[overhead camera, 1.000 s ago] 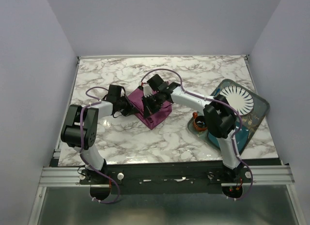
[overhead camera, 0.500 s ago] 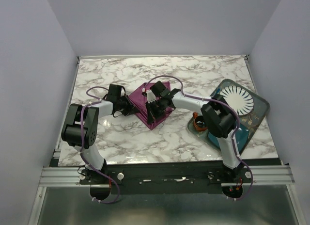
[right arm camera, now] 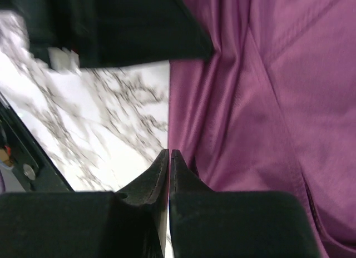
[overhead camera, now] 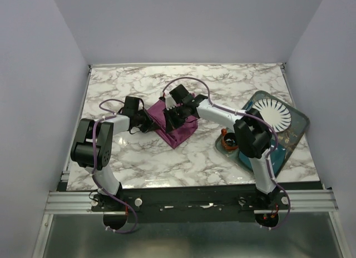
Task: Fold the napkin, place the utensils inside, and roll it up
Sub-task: Roll the napkin with the utensil
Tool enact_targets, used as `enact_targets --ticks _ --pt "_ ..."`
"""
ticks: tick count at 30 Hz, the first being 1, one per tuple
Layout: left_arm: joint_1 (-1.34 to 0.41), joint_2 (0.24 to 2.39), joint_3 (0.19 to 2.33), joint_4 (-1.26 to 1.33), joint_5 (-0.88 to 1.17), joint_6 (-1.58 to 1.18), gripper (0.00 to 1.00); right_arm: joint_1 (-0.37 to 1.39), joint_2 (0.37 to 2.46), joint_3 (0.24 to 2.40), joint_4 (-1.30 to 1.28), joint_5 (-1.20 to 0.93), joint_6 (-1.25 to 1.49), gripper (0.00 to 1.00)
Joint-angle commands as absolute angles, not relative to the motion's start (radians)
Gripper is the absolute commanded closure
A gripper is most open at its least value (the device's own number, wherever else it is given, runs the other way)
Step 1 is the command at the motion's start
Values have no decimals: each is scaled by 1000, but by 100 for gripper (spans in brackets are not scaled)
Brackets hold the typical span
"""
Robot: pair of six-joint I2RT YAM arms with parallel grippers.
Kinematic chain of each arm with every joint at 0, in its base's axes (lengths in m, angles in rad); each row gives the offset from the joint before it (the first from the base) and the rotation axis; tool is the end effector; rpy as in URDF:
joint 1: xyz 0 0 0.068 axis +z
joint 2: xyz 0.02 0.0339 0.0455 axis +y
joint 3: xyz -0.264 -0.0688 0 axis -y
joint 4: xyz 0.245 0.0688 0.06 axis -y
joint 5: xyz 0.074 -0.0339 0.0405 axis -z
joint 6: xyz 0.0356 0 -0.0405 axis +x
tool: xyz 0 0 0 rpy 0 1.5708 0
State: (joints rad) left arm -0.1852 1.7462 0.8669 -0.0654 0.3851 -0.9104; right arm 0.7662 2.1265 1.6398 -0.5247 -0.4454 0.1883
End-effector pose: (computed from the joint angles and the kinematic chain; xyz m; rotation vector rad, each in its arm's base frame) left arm 0.3231 -0.0741 0.1363 -0.7875 2.5496 -0.8922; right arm 0.3210 0.3302 0.1863 -0.9397 2.5434 0.9012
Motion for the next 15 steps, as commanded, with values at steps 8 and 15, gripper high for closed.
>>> enact_targets --ticks 8,15 --pt "-183 1829 827 -198 279 -881 100 773 2296 1778 -528 -457 192 90" --pt "-181 1784 854 -198 316 -867 100 773 2325 1749 -520 -391 204 94"
